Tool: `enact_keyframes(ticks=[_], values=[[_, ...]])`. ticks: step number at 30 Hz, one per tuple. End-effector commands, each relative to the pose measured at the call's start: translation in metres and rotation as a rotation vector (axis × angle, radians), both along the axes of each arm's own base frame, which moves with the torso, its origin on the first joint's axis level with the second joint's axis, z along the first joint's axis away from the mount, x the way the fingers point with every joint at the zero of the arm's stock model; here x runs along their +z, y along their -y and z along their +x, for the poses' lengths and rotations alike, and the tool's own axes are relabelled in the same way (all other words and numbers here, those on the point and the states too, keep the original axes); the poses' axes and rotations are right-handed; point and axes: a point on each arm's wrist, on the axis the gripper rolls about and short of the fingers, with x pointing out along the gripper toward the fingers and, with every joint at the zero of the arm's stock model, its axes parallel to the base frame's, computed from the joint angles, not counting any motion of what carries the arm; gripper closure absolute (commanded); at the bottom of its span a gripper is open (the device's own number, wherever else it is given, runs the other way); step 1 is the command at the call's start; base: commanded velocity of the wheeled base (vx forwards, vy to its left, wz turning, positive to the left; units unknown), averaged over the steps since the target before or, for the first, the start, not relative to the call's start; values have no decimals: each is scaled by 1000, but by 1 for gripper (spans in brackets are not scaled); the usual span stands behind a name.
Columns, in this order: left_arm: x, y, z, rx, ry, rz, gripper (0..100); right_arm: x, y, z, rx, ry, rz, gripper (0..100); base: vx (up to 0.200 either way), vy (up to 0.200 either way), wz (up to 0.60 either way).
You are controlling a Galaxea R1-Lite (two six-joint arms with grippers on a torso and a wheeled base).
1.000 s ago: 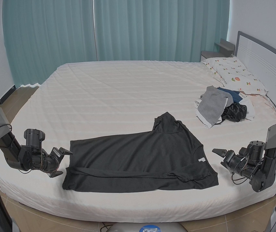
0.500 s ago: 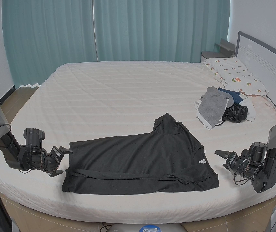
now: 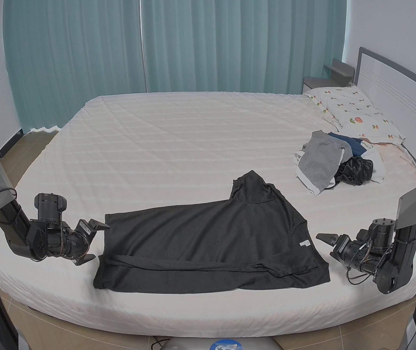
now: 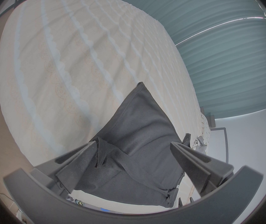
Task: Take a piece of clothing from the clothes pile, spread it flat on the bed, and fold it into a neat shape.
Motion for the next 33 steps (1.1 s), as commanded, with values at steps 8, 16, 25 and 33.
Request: enact_keyframes(ticks=[8, 16, 25, 33], values=[[-1, 10, -2, -21, -8, -3, 0, -7, -3, -3, 15, -18, -13, 0, 0, 0, 0], [-1, 10, 1, -22, 28, -1, 0, -9, -10, -3, 37, -25, -17, 0, 0, 0, 0], [0, 10, 2, -29, 34, -5, 0, -9, -17, -2, 40, -16, -29, 0, 111, 0, 0], [1, 14, 0, -46, 39, 1, 0, -5, -23, -2, 13, -2, -58, 0, 100, 0, 0]])
